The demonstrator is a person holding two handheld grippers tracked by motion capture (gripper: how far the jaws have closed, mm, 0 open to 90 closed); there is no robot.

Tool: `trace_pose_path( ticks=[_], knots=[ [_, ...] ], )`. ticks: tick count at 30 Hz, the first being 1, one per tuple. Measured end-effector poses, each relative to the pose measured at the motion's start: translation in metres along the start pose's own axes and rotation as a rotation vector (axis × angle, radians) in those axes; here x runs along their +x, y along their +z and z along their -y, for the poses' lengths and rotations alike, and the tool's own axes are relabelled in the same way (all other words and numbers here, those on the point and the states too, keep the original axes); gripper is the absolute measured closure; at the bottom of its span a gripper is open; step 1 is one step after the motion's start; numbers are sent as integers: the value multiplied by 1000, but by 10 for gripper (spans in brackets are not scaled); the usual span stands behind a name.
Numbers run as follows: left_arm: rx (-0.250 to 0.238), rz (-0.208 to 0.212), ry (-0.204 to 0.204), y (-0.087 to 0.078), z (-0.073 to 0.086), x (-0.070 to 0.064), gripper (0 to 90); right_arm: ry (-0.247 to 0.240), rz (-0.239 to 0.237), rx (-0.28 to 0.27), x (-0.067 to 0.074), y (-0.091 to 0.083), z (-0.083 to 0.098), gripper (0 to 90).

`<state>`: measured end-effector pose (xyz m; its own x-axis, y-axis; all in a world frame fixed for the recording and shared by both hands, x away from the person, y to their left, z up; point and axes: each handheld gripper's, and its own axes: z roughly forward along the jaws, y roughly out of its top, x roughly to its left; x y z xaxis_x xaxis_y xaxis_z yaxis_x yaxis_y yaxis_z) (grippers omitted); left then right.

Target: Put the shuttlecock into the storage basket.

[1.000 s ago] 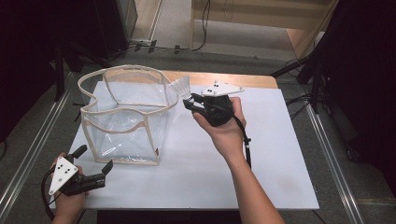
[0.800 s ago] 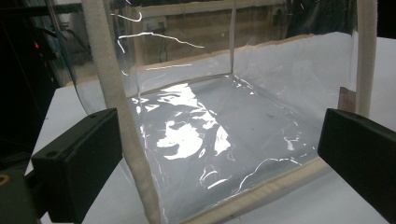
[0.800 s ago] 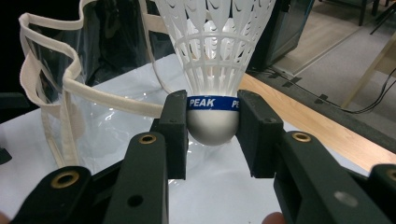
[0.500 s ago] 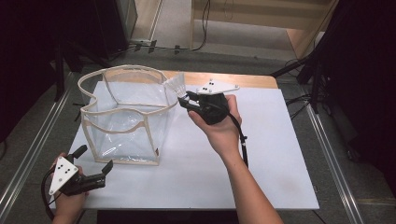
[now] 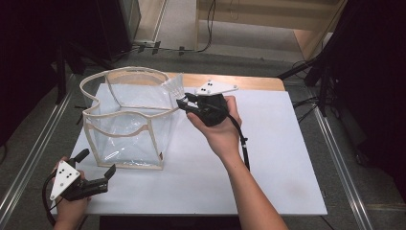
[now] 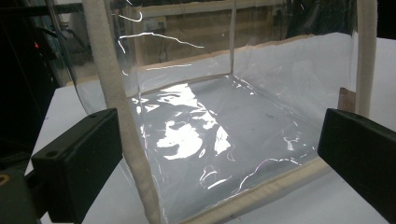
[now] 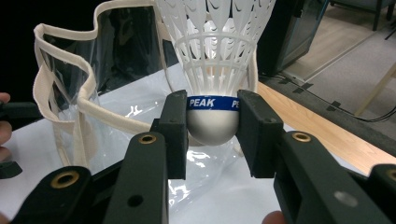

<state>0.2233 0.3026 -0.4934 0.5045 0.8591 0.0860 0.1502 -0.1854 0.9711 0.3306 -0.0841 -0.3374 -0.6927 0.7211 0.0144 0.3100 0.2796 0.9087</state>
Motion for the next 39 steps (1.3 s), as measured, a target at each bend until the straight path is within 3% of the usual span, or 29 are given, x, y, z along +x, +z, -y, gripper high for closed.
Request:
trace_pose_path(
  ticks=[14,16,18,23,25,28,29,39],
  knots=[
    [2,0,1,0,0,0,3,8,-41,-6,5,15,-8,615],
    [2,0,0,0,0,0,3,36,-88,-59,4,15,-8,444],
    [2,1,-2,0,0,0,3,52,-83,-73,2,13,-8,323],
    [3,1,-1,0,0,0,3,42,-126,-73,-4,6,-3,134],
    [4,1,0,0,0,0,3,40,-137,-70,-6,3,1,91],
    [4,1,1,0,0,0,3,28,-107,-59,-8,-3,6,68],
    [5,1,2,0,0,0,3,25,-96,-56,-9,-4,9,0],
    [6,-1,4,0,0,0,3,26,-57,-72,-17,-27,32,0]
  ],
)
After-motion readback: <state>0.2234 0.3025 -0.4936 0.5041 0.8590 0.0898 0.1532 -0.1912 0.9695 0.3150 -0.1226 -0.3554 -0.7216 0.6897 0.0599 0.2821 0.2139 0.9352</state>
